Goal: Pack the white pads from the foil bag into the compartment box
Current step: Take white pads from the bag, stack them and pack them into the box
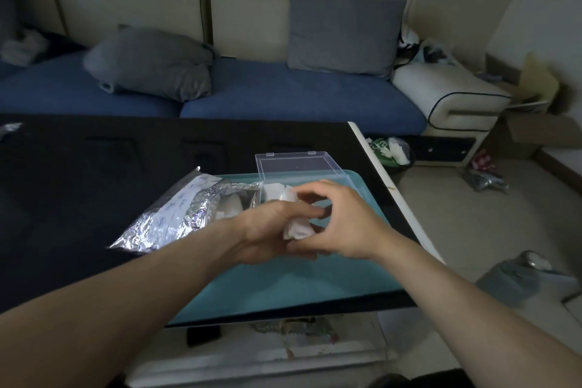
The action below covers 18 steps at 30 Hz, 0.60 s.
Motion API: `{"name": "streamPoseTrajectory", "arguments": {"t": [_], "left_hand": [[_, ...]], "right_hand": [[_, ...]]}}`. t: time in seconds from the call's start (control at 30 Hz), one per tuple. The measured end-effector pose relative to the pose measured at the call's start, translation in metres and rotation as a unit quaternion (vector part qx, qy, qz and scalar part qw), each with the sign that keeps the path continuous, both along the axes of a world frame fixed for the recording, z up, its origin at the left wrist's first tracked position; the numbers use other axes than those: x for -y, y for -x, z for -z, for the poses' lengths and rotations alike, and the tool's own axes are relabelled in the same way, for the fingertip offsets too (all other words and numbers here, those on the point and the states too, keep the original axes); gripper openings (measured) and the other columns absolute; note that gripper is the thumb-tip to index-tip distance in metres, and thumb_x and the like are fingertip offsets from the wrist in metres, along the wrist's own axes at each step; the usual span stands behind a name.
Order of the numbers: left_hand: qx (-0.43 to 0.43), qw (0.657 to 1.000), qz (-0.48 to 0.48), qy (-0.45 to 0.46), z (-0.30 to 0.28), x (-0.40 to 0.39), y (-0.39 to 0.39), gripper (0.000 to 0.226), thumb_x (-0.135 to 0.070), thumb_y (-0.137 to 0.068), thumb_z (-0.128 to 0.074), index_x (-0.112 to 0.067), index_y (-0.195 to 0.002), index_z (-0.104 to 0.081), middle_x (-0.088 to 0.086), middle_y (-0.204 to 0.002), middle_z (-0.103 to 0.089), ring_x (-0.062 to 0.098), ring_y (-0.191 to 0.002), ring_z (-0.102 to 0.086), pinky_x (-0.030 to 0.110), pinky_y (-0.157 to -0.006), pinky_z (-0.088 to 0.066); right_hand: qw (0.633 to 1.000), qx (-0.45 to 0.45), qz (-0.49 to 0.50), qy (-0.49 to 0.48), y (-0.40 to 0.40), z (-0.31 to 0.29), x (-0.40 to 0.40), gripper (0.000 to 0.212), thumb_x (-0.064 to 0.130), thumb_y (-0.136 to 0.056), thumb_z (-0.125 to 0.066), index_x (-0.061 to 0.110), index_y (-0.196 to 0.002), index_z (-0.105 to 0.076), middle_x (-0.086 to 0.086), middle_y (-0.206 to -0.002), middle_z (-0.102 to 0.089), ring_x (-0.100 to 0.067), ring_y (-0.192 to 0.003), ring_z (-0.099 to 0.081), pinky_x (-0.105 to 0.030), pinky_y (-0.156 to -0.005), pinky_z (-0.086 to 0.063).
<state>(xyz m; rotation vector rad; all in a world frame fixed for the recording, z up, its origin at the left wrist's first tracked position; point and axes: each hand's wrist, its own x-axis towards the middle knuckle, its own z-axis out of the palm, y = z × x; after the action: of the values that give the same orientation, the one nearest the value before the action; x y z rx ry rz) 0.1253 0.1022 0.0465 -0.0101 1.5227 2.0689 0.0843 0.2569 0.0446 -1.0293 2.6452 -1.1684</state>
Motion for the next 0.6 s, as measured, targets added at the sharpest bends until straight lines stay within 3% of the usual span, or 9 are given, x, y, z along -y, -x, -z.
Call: {"name": "streamPoseTrajectory", "arguments": {"t": [0.13,0.27,0.33,0.4,0.47,0.6], "left_hand": [[0.018,0.996,-0.069,-0.050,0.010,0.002,0.005,0.020,-0.018,-0.075,-0.066,-0.012,-0.095,-0.066,0.011,-0.088,-0.065,0.019,-0.075,-0.063,0.028,-0.065,-0.049],[0.026,0.998,-0.039,-0.046,0.018,0.006,0.008,0.014,-0.015,-0.080,-0.068,-0.016,-0.094,-0.067,0.005,-0.086,-0.064,0.016,-0.076,-0.063,0.030,-0.071,-0.054],[0.032,0.998,-0.041,-0.037,0.022,0.007,0.009,0.015,-0.011,-0.084,-0.066,-0.020,-0.096,-0.069,0.003,-0.085,-0.064,0.014,-0.074,-0.063,0.032,-0.072,-0.056],[0.029,0.998,-0.055,-0.031,0.024,0.006,0.008,0.020,-0.002,-0.088,-0.061,-0.018,-0.098,-0.067,0.003,-0.077,-0.064,0.013,-0.068,-0.063,0.032,-0.062,-0.056],[0.020,0.997,-0.072,-0.017,0.027,0.005,0.010,0.019,0.004,-0.088,-0.059,-0.014,-0.092,-0.065,0.001,-0.072,-0.067,0.011,-0.065,-0.065,0.029,-0.057,-0.055],[0.021,0.998,-0.051,-0.010,0.028,0.009,0.014,0.011,-0.005,-0.090,-0.062,-0.015,-0.088,-0.067,0.000,-0.082,-0.067,0.012,-0.075,-0.065,0.032,-0.067,-0.057]], "right_hand": [[0.999,-0.004,-0.022,-0.042,0.011,0.001,0.002,0.095,0.035,-0.051,-0.099,0.033,-0.135,-0.055,0.013,-0.126,-0.057,0.000,-0.116,-0.053,-0.018,-0.095,-0.046],[0.999,0.021,-0.035,-0.027,0.017,0.008,0.007,0.073,0.024,-0.057,-0.098,0.024,-0.122,-0.065,0.010,-0.115,-0.064,0.000,-0.102,-0.062,-0.024,-0.087,-0.052],[0.998,0.023,-0.042,-0.036,0.017,0.011,0.008,0.084,0.023,-0.060,-0.097,0.026,-0.135,-0.058,0.011,-0.124,-0.060,0.003,-0.108,-0.059,-0.021,-0.090,-0.051],[0.997,0.022,-0.054,-0.057,0.017,0.013,0.009,0.096,0.028,-0.060,-0.097,0.029,-0.144,-0.049,0.014,-0.131,-0.053,0.002,-0.115,-0.055,-0.018,-0.096,-0.048],[0.996,0.020,-0.064,-0.055,0.017,0.014,0.010,0.090,0.026,-0.061,-0.096,0.028,-0.140,-0.054,0.016,-0.128,-0.054,0.003,-0.115,-0.055,-0.013,-0.095,-0.046],[0.996,-0.001,-0.075,-0.040,0.019,0.016,0.011,0.077,0.017,-0.065,-0.091,0.028,-0.135,-0.060,0.015,-0.126,-0.055,-0.001,-0.120,-0.054,-0.015,-0.097,-0.045]]}}
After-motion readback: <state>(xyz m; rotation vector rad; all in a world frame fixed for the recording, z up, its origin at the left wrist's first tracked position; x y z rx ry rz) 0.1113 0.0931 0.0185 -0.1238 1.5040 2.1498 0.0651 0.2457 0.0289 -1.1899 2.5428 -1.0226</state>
